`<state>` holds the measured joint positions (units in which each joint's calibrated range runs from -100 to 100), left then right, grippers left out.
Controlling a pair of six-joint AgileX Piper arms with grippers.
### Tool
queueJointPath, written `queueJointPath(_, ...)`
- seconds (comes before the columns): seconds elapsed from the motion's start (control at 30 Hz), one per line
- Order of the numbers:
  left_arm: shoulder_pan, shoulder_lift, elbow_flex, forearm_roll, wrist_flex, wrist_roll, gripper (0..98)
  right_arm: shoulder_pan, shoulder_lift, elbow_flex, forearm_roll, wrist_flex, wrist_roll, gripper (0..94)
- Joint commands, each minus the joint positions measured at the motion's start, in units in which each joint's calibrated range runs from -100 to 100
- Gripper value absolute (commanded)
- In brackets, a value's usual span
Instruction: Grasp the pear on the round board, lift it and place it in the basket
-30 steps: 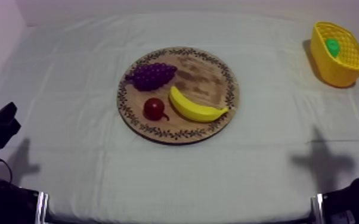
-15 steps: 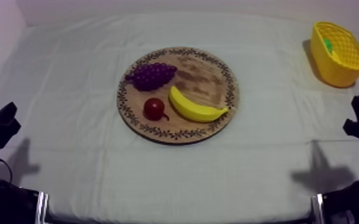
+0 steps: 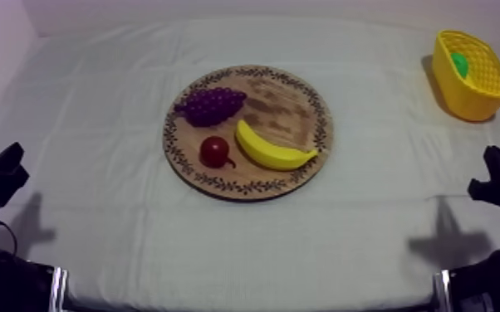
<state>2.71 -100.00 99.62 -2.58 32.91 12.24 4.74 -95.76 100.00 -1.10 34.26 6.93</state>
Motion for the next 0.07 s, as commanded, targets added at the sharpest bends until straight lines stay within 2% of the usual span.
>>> queueJointPath(0.0,0.0,0.0,0.0,0.01,0.0,0.0,0.1,0.0,0.0,0.0,0.0,0.2,6.3,0.6)
queueJointPath(0.03,0.0,0.0,0.0,0.01,0.0,0.0,0.1,0.0,0.0,0.0,0.0,0.2,6.5,0.6)
